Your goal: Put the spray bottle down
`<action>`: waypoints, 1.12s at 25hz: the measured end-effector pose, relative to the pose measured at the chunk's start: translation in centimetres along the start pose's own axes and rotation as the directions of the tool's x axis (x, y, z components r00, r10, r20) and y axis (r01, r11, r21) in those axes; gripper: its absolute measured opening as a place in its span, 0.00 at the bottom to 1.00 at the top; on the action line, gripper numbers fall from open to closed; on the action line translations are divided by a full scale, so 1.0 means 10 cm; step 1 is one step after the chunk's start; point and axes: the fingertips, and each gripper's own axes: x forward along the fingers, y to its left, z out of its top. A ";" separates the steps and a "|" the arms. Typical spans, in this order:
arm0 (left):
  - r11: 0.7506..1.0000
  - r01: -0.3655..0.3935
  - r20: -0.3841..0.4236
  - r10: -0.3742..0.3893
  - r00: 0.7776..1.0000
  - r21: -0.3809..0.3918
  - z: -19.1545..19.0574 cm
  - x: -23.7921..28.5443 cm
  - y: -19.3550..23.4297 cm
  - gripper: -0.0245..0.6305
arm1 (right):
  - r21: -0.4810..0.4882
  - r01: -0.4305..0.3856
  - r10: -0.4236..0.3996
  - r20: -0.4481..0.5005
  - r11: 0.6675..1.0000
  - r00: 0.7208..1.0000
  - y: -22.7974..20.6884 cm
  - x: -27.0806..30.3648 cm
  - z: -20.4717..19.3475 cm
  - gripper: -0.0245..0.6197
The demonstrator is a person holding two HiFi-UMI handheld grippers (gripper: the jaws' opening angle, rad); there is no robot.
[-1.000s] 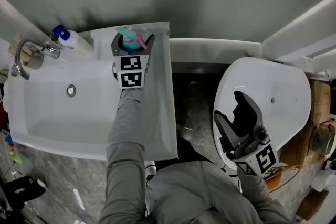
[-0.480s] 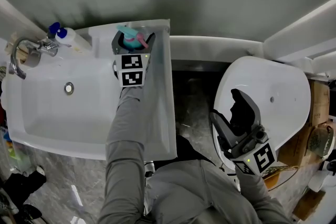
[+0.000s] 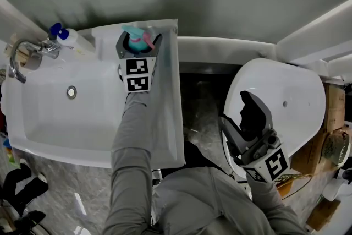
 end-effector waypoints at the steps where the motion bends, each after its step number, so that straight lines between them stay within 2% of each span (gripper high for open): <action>1: 1.000 0.001 0.002 -0.001 1.000 -0.002 0.00 -0.01 0.00 0.73 | 0.001 -0.003 0.003 0.004 1.000 1.000 0.00 0.01 0.01 0.46; 20: 1.000 0.025 0.034 -0.025 0.999 0.017 0.04 -0.28 -0.11 0.73 | 0.007 -0.033 0.033 0.010 0.999 0.999 -0.02 0.19 -0.04 0.46; 28: 1.000 0.004 0.067 -0.005 0.998 0.014 0.14 -0.52 -0.04 0.73 | 0.010 -0.049 0.049 0.013 0.999 0.999 0.08 0.18 -0.03 0.46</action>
